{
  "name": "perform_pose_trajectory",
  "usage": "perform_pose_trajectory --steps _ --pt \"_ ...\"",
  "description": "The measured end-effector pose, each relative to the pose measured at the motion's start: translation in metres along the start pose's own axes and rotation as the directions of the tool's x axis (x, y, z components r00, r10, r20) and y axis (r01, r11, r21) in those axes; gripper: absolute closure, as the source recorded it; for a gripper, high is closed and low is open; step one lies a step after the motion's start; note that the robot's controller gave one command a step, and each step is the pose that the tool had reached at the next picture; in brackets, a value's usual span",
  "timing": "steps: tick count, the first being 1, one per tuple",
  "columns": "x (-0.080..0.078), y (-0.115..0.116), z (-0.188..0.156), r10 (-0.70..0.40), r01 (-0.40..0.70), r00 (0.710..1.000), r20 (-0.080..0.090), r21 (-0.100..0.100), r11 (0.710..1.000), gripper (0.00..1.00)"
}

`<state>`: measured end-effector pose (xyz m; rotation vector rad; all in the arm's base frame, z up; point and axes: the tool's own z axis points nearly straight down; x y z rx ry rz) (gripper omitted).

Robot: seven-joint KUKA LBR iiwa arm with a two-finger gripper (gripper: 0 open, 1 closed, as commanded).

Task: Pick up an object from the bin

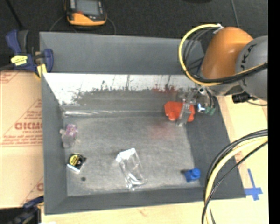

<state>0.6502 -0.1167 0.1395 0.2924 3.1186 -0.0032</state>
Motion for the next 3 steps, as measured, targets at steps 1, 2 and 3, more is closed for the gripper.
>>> perform_pose_trajectory --steps 1,2,3 --pt "-0.002 -0.001 -0.01 0.0 0.0 1.0 0.002 0.0 1.0 1.0" --pt "-0.005 -0.001 -0.037 -0.001 0.001 1.0 0.002 0.0 1.0 1.0" --pt "-0.007 -0.002 -0.055 -0.001 0.001 1.0 0.003 0.0 1.0 1.0"
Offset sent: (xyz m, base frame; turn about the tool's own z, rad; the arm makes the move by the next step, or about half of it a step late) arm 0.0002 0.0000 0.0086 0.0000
